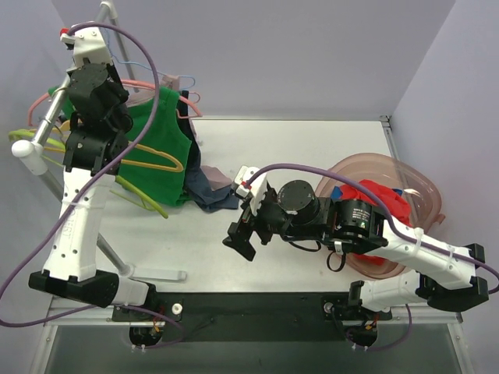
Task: Remove the tank top from the hanger
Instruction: Pick up the hanger from the clothesline.
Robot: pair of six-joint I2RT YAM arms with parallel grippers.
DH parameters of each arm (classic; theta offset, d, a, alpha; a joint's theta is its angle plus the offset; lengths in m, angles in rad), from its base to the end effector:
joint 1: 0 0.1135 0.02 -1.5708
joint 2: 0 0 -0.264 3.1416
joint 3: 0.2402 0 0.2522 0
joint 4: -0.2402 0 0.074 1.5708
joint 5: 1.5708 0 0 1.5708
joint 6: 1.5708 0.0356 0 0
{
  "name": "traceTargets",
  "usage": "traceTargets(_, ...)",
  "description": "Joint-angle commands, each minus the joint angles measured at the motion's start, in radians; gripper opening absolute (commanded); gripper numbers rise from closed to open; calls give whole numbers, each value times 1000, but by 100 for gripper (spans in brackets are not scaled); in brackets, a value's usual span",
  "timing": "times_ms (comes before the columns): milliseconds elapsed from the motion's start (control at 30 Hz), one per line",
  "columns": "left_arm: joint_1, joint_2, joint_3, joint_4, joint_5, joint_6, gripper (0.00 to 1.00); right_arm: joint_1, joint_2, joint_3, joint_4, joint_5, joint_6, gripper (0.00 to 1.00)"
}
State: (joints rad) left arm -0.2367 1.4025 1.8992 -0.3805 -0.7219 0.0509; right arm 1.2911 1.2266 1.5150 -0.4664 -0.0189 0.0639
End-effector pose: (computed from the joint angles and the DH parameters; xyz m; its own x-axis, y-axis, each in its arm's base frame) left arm 0.2608 -0.0387 0.5549 0.0891 0.0178 -0.9959 -0.4672 0.8838 -0.0260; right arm 0.0702 0.2468 0.4698 -0.1105 -0.1533 -0.9820 -0.9610 0.2685 0.0662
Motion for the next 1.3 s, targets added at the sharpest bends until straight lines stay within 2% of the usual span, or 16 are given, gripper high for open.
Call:
traceTargets(0,-32,-89,58,-52,128,-78,0,7,-27,-10,64,66,53,99)
traceTargets(100,-46,-123,58,-90,205,-92,0,7,-45,-18,72,102,108,99)
traceTargets(300,-56,-200,49,-173,349,-170,0,5,-113,-22,80,284,269,99)
traceTargets(400,-56,-241,20,-189,415,-213,0,5,-136,-27,103,373,278,99)
traceTargets(633,-56,-300,-49,-212,524,-296,0,4,-138,-9,158,392,235,100)
traceTargets(800,-58,-318,-81,-239,575,-338,0,2,-121,-4,202,484,358,99)
traceTargets(967,-59,-326,-112,-239,572,-376,0,5,-122,-35,354,450,479,91)
traceTargets(1267,-96,-304,-100,-241,527,-398,0,7,-32,43,451,349,511,78)
